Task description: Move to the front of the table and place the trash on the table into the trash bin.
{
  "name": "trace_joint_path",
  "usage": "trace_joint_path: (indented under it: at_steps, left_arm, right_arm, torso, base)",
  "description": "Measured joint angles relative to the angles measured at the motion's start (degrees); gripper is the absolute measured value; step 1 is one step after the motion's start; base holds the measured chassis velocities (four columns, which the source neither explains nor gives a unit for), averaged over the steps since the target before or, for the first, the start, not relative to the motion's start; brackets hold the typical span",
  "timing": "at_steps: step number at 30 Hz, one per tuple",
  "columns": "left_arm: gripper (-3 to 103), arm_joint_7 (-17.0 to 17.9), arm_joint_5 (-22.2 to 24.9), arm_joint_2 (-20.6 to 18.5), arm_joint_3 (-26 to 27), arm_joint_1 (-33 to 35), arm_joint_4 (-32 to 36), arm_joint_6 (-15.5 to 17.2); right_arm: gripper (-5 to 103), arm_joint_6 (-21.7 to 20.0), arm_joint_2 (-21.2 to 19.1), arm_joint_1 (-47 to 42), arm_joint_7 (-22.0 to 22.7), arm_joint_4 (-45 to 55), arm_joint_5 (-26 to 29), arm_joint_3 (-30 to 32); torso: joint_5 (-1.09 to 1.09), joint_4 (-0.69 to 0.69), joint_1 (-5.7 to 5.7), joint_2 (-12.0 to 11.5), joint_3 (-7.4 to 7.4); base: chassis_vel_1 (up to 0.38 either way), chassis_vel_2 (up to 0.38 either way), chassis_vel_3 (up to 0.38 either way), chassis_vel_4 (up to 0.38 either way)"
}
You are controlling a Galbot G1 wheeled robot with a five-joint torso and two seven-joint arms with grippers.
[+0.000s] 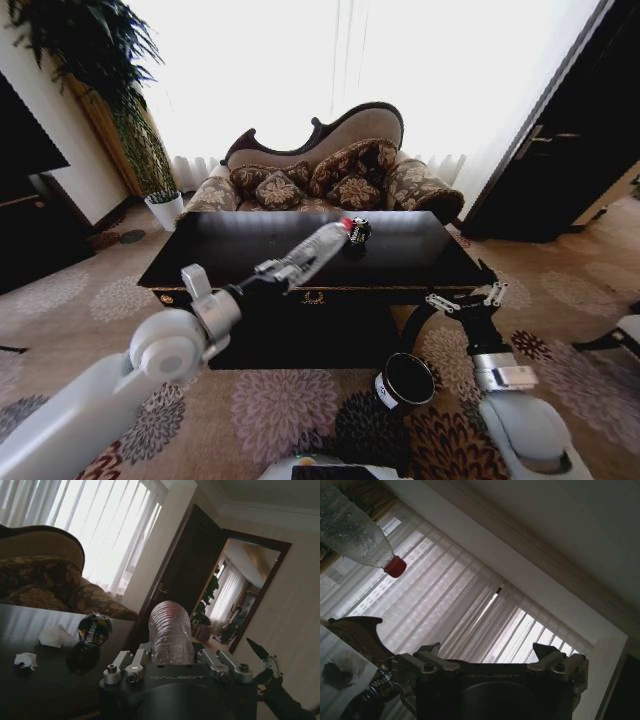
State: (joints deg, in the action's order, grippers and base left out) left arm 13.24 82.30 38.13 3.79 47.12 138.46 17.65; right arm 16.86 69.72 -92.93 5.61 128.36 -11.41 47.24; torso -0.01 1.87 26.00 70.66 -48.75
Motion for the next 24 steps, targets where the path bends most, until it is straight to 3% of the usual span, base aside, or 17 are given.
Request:
trace_joint_path:
  at_steps: [3, 6, 9, 11, 13, 20, 24]
  left_arm:
    - [36, 2.0, 3.6, 1.6, -1.7, -0.5, 1.4, 0.1]
    - [36, 2.4, 5.1, 1.9, -2.0, -0.4, 1.8, 0.1]
    - [36, 3.0, 9.0, 2.7, -3.2, -0.3, 2.8, -0.3]
    - [36, 3.1, 9.3, 2.9, -3.5, -0.4, 2.9, -0.4]
    - [36, 3.4, 10.3, 4.3, -5.2, -1.1, 3.1, -0.6]
    - [36, 5.0, 12.0, 8.0, -8.7, -1.9, 3.1, -1.1]
    - [36, 5.7, 11.9, 12.1, -13.7, -3.4, 1.9, -1.4]
  right_arm:
    - [100, 4.6, 1.2, 0.4, 2.3, -1.0, -9.2, 0.1]
    - [100, 6.4, 1.8, 0.4, 3.0, -1.3, -11.8, 0.2]
    - [100, 11.3, 3.0, 0.6, 4.7, -1.6, -19.0, 0.5]
    - [100, 11.7, 3.1, 0.6, 4.9, -1.6, -19.7, 0.6]
    - [100, 14.0, 3.7, 0.1, 5.8, -1.2, -24.4, 0.6]
    - [100, 15.9, 4.9, -1.0, 6.9, -0.1, -28.3, 0.2]
    - [100, 15.9, 5.5, -2.4, 6.7, 0.8, -28.8, 0.0]
  torso:
    - [0.0, 0.0, 0.0, 0.0, 0.0]
    - [0.01, 0.0, 0.0, 0.0, 0.0]
    - [-0.01, -0.01, 0.0, 0.0, 0.0]
    - [0.0, -0.01, 0.01, 0.0, 0.0]
    - [0.0, -0.01, 0.0, 0.0, 0.0]
    - [0.01, -0.01, 0.01, 0.0, 0.0]
    - [0.0, -0.01, 0.0, 0.0, 0.0]
  base:
    - [0.0, 0.0, 0.0, 0.0]
    - [0.0, 0.0, 0.0, 0.0]
    - [0.0, 0.0, 0.0, 0.0]
    - [0.0, 0.0, 0.0, 0.0]
    - [0.0, 0.0, 0.0, 0.0]
    - [0.0, 0.0, 0.0, 0.0]
    - [0.0, 0.0, 0.0, 0.0]
